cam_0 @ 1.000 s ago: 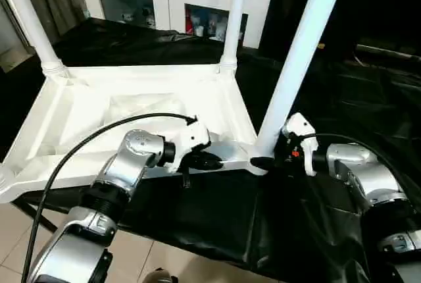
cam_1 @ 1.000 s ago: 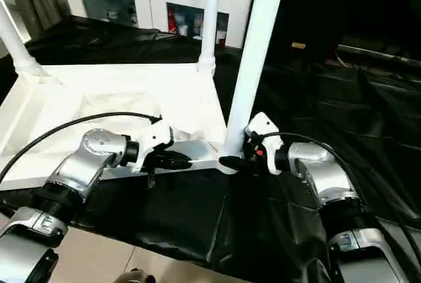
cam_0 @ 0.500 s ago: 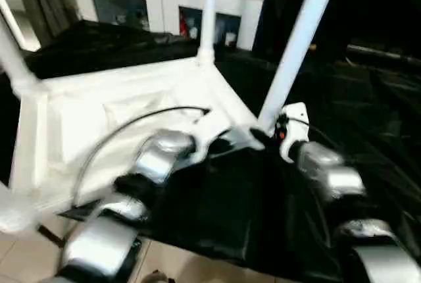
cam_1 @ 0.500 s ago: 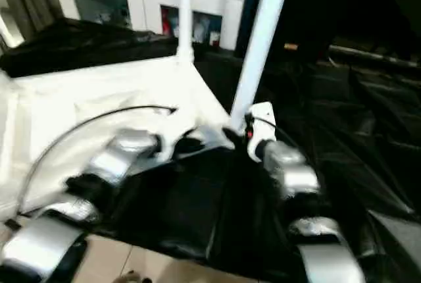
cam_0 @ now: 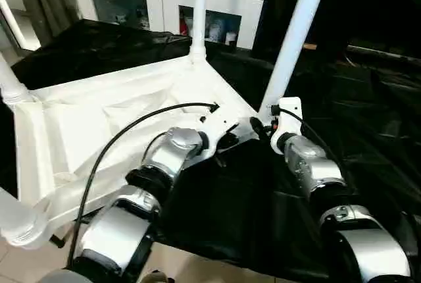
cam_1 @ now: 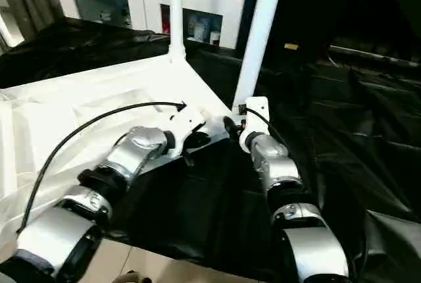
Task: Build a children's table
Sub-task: Rotate leg to tighten
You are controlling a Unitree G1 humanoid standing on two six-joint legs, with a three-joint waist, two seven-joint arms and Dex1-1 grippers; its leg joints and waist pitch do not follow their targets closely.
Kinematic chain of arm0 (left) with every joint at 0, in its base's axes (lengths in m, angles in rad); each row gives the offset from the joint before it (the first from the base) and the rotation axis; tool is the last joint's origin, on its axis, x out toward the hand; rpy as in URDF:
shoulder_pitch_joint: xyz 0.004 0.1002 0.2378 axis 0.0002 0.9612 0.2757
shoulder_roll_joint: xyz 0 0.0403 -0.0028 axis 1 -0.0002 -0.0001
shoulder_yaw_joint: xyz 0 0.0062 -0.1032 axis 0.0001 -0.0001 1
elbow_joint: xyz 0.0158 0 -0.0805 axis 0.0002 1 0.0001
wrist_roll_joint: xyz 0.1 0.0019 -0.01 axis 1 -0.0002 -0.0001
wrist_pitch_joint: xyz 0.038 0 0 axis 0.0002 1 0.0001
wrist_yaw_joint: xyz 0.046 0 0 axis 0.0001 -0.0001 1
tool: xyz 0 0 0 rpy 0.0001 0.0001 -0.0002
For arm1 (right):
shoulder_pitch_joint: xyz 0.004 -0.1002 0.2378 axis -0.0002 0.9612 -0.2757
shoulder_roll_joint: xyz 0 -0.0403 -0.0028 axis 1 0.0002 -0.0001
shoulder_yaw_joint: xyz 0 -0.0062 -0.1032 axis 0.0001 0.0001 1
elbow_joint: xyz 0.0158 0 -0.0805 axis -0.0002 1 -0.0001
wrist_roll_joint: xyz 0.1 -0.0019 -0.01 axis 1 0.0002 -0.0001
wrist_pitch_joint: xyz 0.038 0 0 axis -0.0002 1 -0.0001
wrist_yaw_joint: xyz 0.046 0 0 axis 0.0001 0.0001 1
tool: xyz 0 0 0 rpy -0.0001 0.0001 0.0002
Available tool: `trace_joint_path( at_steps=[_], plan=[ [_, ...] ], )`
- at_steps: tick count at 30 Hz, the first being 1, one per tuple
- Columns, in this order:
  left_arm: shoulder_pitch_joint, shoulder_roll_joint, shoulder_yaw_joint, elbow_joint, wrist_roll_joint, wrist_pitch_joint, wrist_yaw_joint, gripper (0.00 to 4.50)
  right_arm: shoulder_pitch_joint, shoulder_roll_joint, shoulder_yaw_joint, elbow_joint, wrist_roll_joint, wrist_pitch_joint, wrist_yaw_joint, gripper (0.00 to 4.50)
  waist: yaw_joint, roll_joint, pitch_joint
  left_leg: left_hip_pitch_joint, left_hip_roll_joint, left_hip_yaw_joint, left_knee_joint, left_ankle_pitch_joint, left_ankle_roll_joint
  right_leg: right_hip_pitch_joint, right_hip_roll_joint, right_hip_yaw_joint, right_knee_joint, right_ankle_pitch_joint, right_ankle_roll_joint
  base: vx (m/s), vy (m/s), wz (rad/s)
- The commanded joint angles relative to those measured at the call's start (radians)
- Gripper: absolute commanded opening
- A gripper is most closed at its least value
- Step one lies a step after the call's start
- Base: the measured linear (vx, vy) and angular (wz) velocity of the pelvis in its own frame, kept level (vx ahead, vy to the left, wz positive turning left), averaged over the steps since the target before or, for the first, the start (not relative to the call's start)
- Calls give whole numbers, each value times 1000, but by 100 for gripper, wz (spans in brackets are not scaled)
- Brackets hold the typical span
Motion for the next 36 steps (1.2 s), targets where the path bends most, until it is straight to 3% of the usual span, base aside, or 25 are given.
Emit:
trace_joint_path(
  at_steps=[1,4,8,11,14,16,17,20,23,26,28,36],
  plan=[
    [18,18,-3,-25,-12,-41,-45,0,5,-31,41,-63,1,6,110,366,1,-10,-68,13,65,-33,-76,-211,33,49,-85,60,-80,-236,-176,0,0,0],
    [28,54,1,-37,-21,-68,-100,0,24,-105,77,-108,-4,37,264,389,1,-4,-69,14,64,-31,-73,-195,45,50,-84,61,-77,-199,-194,0,0,0],
    [53,96,-1,-82,-51,-124,-214,0,82,-203,149,-208,-16,32,466,406,4,-6,-70,12,67,-31,-70,-173,66,53,-83,61,-71,-145,-211,0,0,0],
    [89,128,-9,-158,-103,-146,-362,0,122,-256,158,-290,23,62,589,406,10,-8,-68,11,70,-29,-69,-170,79,53,-83,60,-70,-160,-223,0,0,0],
    [127,167,-31,-255,-146,-92,-492,0,164,-306,196,-365,51,108,700,406,12,-6,-65,15,76,-30,-73,-209,58,50,-85,60,-74,-232,-221,0,0,0],
    [134,173,-34,-272,-153,-80,-511,0,171,-314,204,-376,55,118,719,406,13,-4,-64,17,78,-29,-74,-212,54,46,-83,61,-74,-234,-221,0,0,0],
    [146,180,-41,-299,-166,-62,-541,0,178,-315,211,-386,57,126,743,406,18,-8,-64,19,77,-27,-74,-221,47,42,-84,62,-76,-246,-223,0,0,0],
    [156,179,-37,-312,-164,-63,-541,0,189,-322,234,-411,55,147,781,406,27,-9,-62,17,75,-30,-76,-231,34,42,-86,62,-79,-282,-203,0,0,0],
    [167,183,-35,-326,-163,-63,-548,0,200,-327,246,-426,42,160,803,390,26,-15,-63,15,73,-31,-75,-222,32,44,-87,62,-80,-288,-190,0,0,0],
    [176,186,-35,-345,-164,-52,-552,0,204,-331,252,-433,39,168,809,390,27,-14,-65,16,73,-30,-74,-201,34,42,-87,63,-77,-269,-189,0,0,0],
    [182,187,-34,-358,-163,-43,-553,0,208,-337,256,-441,38,173,809,356,27,-13,-66,14,72,-30,-73,-185,39,44,-86,63,-73,-245,-195,0,0,0],
    [193,193,-33,-379,-166,-26,-554,0,222,-334,242,-463,53,189,811,307,27,-14,-65,16,71,-30,-73,-196,37,43,-86,62,-78,-275,-186,0,0,0]
  ],
)
